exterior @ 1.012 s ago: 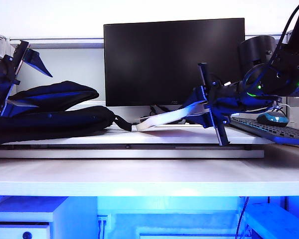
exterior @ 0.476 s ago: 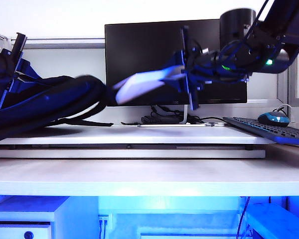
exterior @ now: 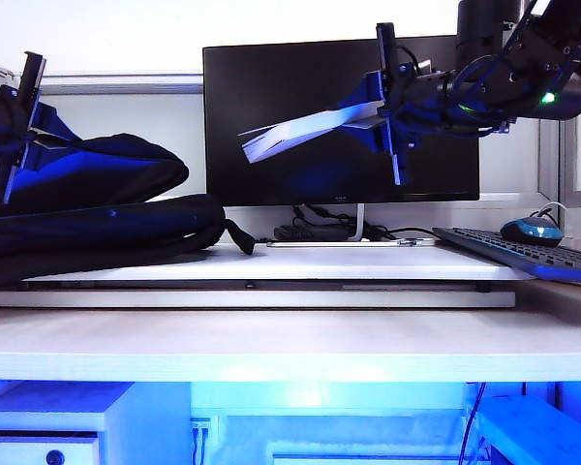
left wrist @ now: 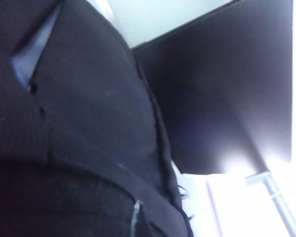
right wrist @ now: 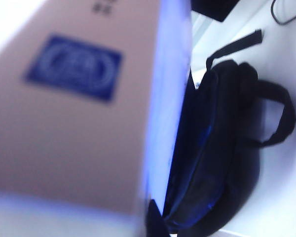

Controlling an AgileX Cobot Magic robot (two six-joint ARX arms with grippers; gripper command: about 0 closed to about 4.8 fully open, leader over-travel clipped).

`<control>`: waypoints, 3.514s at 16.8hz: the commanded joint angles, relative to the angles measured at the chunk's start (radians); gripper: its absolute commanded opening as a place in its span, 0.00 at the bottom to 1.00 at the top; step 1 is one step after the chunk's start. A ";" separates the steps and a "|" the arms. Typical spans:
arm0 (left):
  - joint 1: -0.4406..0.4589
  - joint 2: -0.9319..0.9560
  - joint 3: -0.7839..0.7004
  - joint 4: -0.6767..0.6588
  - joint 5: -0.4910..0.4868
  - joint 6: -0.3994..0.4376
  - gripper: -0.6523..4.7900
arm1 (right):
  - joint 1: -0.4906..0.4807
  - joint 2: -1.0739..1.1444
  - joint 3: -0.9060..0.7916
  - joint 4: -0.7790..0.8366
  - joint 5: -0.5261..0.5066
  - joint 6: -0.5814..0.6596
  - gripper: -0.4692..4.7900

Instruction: Pick up the book on the desk and put it into the open backpack.

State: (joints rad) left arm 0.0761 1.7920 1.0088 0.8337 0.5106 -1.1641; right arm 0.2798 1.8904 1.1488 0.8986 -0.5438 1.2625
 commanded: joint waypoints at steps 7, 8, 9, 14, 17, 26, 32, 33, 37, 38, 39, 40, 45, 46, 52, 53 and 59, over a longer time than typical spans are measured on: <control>-0.118 -0.014 0.126 0.111 0.237 -0.045 0.11 | 0.082 0.026 0.208 -0.251 0.022 -0.119 0.08; -0.131 -0.014 0.126 0.130 0.247 -0.049 0.11 | 0.084 0.047 0.227 -0.278 0.022 -0.116 0.08; -0.142 -0.014 0.126 0.150 0.252 -0.050 0.11 | 0.086 0.070 0.233 -0.282 0.022 -0.107 0.08; -0.154 -0.015 0.128 0.231 0.339 -0.154 0.11 | 0.146 0.131 0.245 -0.243 -0.001 -0.058 0.08; -0.156 -0.015 0.133 0.232 0.373 -0.158 0.11 | 0.189 0.204 0.360 -0.244 -0.016 -0.032 0.08; -0.183 -0.015 0.134 0.276 0.387 -0.232 0.11 | 0.257 0.486 0.768 -0.401 -0.024 0.000 0.08; -0.238 -0.015 0.134 0.193 0.338 -0.210 0.16 | 0.256 0.502 0.769 -0.400 0.003 -0.013 0.14; -0.237 -0.015 0.134 0.193 0.329 -0.194 0.36 | 0.254 0.501 0.769 -0.401 0.009 -0.030 0.45; -0.224 -0.015 0.134 0.178 0.327 -0.175 1.00 | 0.235 0.499 0.769 -0.509 0.016 -0.042 1.00; -0.223 -0.015 0.134 0.171 0.324 -0.175 1.00 | 0.227 0.496 0.769 -0.533 0.010 -0.056 1.00; -0.219 -0.015 0.134 0.169 0.323 -0.175 1.00 | 0.218 0.490 0.769 -0.577 0.004 -0.077 1.00; -0.212 -0.015 0.134 0.168 0.324 -0.174 1.00 | 0.196 0.475 0.769 -0.653 0.007 -0.137 1.00; -0.187 -0.014 0.134 0.069 0.377 0.125 1.00 | 0.132 0.342 0.769 -0.971 0.161 -0.540 1.00; -0.185 -0.014 0.134 0.067 0.386 0.201 1.00 | 0.121 0.328 0.769 -1.015 0.184 -0.593 1.00; -0.161 -0.033 0.135 -0.225 0.353 0.785 1.00 | 0.111 0.268 0.769 -1.368 0.568 -1.065 1.00; -0.161 -0.079 0.135 -0.428 0.213 1.103 1.00 | 0.111 0.236 0.769 -1.397 0.722 -1.188 1.00; -0.160 -0.355 0.135 -0.743 -0.154 1.373 0.95 | 0.105 0.049 0.767 -1.502 0.770 -1.228 0.97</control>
State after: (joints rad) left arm -0.0860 1.4815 1.1408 0.0933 0.4011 0.2012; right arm 0.3843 1.9694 1.9137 -0.5880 0.2211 0.0460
